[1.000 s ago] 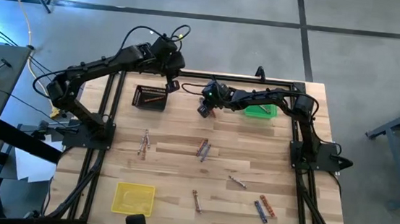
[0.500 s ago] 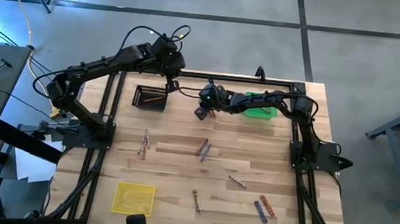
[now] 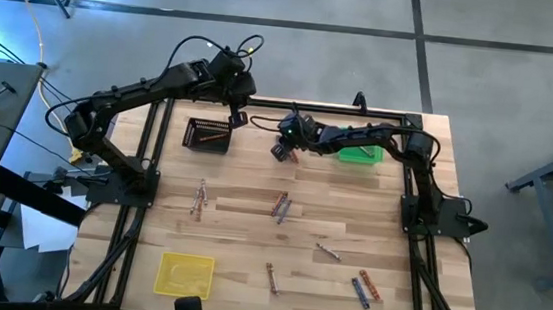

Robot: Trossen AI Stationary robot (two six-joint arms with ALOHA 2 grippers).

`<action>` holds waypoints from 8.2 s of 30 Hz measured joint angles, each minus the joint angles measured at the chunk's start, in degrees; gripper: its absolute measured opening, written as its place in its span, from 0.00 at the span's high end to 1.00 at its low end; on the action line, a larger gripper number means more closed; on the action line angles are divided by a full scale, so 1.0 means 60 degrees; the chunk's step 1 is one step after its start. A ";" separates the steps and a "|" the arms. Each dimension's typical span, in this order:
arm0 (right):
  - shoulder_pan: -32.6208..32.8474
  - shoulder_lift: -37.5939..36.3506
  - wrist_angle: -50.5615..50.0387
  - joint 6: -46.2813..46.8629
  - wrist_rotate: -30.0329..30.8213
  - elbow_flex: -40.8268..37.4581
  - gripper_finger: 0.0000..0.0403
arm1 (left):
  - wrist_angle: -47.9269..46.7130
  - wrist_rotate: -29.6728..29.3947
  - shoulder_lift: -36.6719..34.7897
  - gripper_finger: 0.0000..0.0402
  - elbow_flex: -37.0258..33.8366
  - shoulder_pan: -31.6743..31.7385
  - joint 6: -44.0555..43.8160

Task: Sort crayons
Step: Put the blue crayon into the yellow bin

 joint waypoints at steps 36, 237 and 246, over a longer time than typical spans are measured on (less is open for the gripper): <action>0.0097 0.0041 0.1289 -0.0095 0.0530 -0.0605 0.78 | -0.0044 0.0004 0.0004 1.00 0.0000 0.0000 -0.0003; -0.1345 -0.4291 -1.1111 -0.1781 0.1251 -0.0127 0.68 | 0.3506 -0.0888 0.2335 1.00 -0.3771 -0.2816 -0.2861; -0.1346 -0.4292 -0.8528 -0.1869 0.1259 -0.0131 0.68 | 0.2456 -0.1741 0.1330 1.00 -0.2915 -0.2656 -0.2794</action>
